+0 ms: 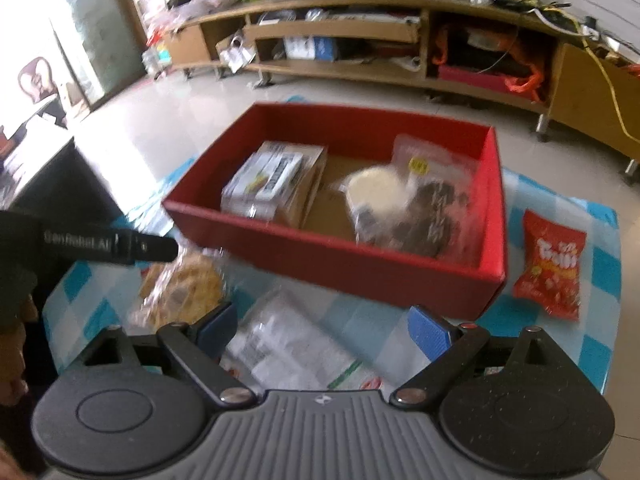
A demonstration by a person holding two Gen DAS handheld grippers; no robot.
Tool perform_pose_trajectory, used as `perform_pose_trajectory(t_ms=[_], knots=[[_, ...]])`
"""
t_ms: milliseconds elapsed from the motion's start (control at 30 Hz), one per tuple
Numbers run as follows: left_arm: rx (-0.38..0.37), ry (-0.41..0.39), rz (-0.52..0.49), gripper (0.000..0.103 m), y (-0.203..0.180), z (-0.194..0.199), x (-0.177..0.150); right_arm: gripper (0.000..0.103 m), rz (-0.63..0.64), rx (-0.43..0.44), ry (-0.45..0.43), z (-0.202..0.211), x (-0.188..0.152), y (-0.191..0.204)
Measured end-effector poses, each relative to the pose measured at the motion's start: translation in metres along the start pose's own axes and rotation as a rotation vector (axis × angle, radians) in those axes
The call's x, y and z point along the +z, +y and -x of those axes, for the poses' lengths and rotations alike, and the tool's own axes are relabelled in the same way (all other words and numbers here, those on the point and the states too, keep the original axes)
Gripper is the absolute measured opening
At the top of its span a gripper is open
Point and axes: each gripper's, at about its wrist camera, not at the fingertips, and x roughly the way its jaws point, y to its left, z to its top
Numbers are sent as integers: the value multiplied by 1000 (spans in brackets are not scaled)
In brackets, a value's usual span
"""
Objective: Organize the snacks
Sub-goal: 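Lower the jerky bag into the red box, open the right tool, withdraw, then grasp the yellow waffle pack with the left tool while the right tool grasps the long white snack bag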
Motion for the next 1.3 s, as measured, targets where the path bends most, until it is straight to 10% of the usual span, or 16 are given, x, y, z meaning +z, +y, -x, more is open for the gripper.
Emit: perform_pose_trajectory(t_ms=[667, 1033, 1300], knots=[[-66, 48, 10, 95, 0, -5, -7, 95, 114, 107, 224, -57, -25, -8], [-83, 65, 28, 95, 9, -6, -7, 103, 108, 25, 240, -73, -18, 10], [-87, 88, 39, 97, 12, -13, -8, 48, 1, 74, 209, -43, -21, 4]])
